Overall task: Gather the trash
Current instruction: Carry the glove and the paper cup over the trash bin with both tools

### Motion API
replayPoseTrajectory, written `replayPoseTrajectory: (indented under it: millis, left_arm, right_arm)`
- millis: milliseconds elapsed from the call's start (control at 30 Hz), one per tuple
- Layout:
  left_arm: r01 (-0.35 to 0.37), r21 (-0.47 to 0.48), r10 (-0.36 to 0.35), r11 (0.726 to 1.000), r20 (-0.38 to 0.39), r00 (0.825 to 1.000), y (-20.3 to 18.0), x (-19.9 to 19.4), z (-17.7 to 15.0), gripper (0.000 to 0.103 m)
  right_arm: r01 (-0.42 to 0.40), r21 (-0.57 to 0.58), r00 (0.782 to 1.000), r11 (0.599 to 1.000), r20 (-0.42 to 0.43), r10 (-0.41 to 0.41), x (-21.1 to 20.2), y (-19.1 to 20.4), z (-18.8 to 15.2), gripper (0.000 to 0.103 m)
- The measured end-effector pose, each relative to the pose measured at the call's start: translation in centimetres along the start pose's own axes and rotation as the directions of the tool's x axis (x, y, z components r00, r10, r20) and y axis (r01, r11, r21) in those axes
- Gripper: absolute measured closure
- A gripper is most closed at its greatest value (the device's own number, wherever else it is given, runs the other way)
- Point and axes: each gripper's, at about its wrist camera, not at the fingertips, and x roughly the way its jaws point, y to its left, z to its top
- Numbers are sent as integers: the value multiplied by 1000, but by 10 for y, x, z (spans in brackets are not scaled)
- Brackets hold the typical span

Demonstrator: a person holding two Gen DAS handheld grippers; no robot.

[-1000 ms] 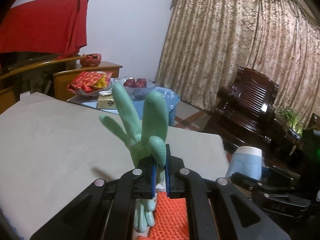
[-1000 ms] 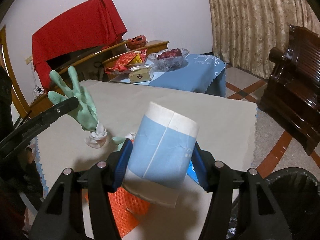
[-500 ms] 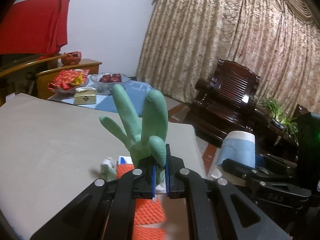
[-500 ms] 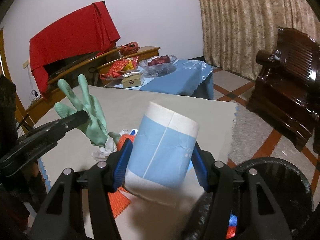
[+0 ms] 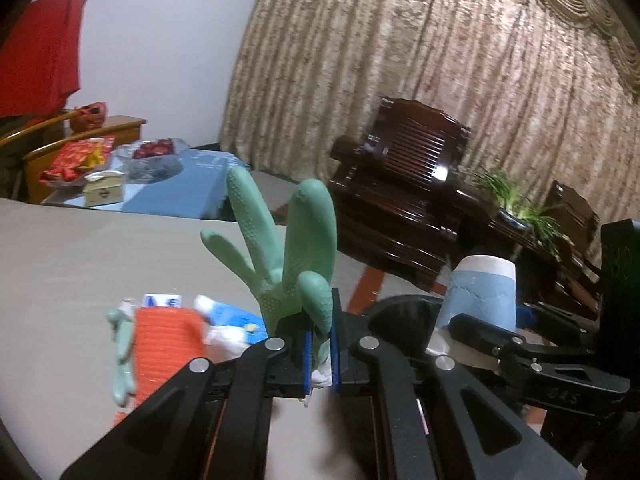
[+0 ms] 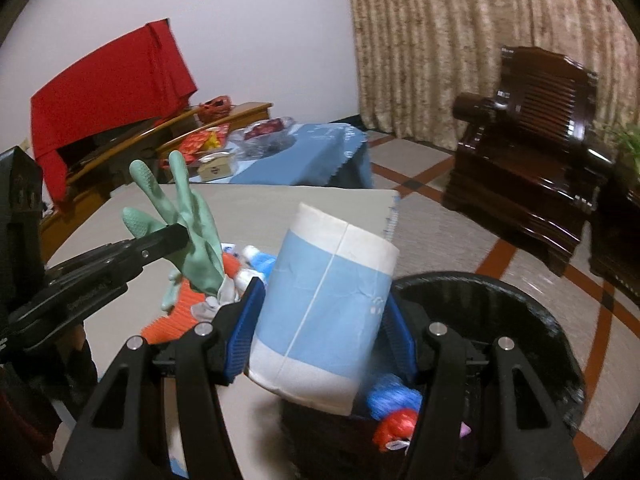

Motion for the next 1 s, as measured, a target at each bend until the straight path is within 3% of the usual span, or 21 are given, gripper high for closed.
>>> replayPoseTrajectory:
  millis: [467,1000]
  left_arm:
    - [171,107,-164,979,-77,984,-89,36,-22,96]
    - [253,160,-225,954,-172,959,-140,84,-52,96]
  right_arm:
    - [183,132,983,974,-19,-182,-43,-86,-44,47]
    - [269,169,963,948,-64,-262,-38,-132,-71,45]
